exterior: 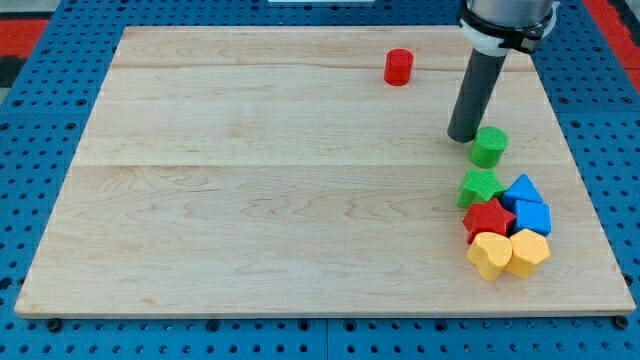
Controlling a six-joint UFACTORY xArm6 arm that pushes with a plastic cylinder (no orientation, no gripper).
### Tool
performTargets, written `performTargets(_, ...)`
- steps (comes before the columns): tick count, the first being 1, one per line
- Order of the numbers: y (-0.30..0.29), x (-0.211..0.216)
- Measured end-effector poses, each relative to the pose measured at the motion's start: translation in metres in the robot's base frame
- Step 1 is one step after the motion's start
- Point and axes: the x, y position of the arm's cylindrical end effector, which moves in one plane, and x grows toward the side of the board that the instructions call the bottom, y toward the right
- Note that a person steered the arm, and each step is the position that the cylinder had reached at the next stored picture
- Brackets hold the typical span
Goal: Push the green circle closer to the green star
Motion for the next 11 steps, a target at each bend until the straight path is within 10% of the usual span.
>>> performTargets(11,0.033,0.03)
